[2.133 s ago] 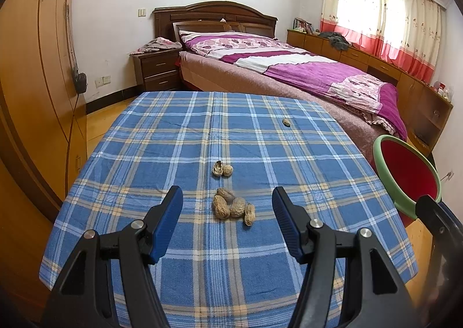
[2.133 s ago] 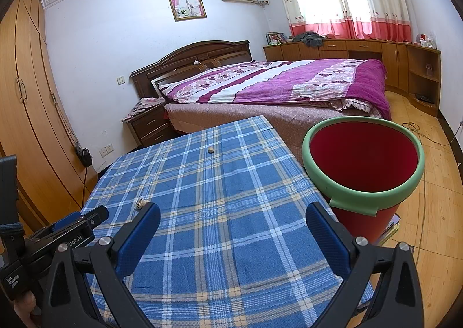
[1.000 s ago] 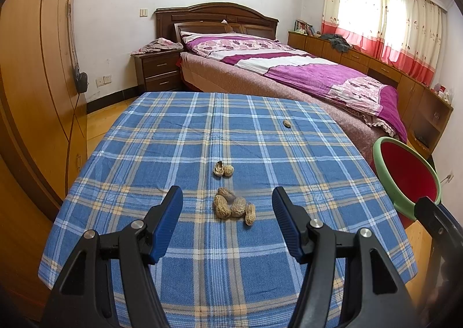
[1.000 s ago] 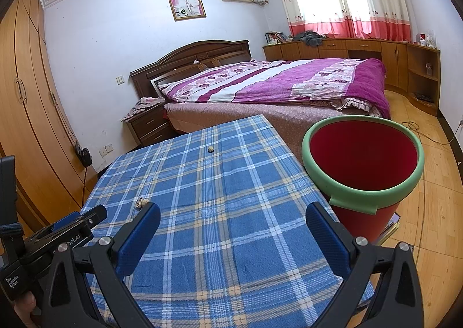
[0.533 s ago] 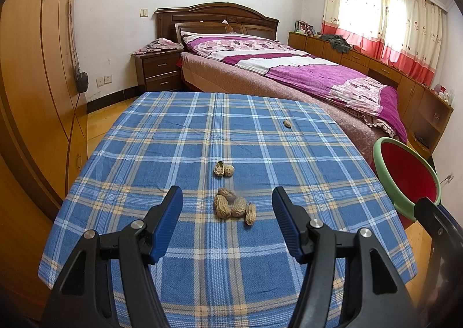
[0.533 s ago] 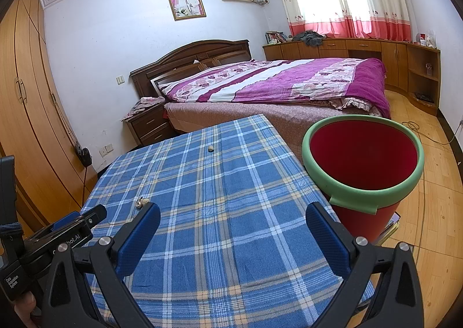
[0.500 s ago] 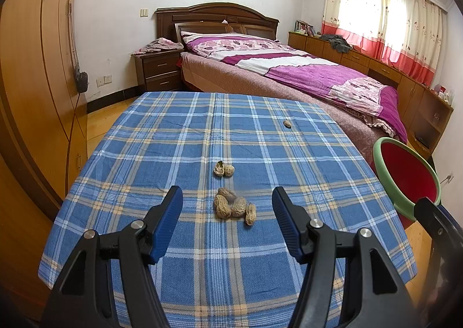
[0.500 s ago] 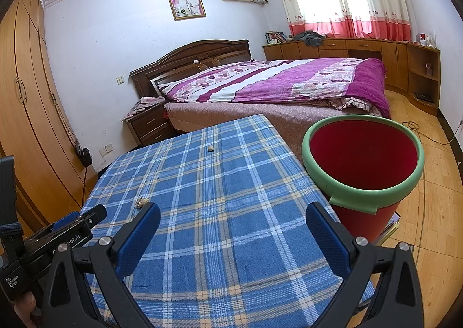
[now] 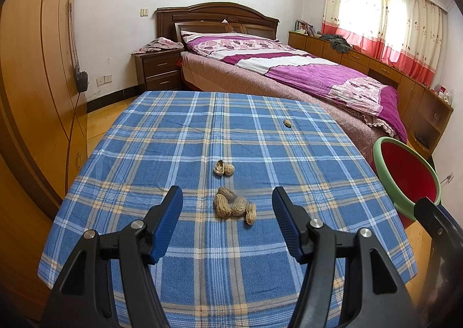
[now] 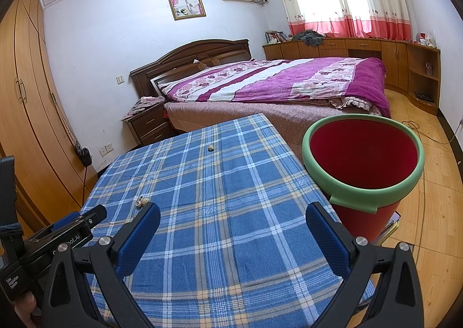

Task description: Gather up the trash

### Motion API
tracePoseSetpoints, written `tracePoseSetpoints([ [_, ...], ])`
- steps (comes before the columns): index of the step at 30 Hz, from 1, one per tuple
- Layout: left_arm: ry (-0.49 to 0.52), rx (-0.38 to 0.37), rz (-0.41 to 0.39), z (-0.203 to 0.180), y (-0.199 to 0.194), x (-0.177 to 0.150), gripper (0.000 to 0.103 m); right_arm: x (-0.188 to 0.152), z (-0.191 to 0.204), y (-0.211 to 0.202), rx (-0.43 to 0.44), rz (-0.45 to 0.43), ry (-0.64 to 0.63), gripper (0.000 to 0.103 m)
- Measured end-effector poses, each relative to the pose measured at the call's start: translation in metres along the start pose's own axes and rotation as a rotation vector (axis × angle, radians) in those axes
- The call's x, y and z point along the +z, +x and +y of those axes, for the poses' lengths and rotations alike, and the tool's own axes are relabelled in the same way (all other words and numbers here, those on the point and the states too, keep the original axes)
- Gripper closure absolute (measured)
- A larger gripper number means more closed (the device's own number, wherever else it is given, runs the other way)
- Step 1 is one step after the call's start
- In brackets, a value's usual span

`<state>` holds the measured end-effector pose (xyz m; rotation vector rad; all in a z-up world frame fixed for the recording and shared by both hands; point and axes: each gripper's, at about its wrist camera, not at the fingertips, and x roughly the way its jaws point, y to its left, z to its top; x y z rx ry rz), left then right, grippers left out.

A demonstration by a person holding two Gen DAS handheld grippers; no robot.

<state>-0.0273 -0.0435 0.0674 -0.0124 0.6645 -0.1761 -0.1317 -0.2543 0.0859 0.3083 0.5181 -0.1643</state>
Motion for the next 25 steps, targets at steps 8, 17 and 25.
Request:
tracePoseSetpoints([
  [8, 0.000, 0.002, -0.010, -0.0006, -0.0027, -0.0021, 0.039, -0.0014, -0.0008, 0.0006, 0.000, -0.001, 0.000, 0.000],
  [17, -0.006, 0.005, -0.017, -0.0012, -0.0058, -0.0011, 0.039, -0.0023, -0.0009, 0.0007, 0.000, -0.002, 0.000, 0.000],
  [25, -0.007, 0.003, -0.014, -0.0018, -0.0058, -0.0012, 0.039, -0.0022, -0.0009, 0.0007, 0.000, -0.002, 0.000, 0.000],
])
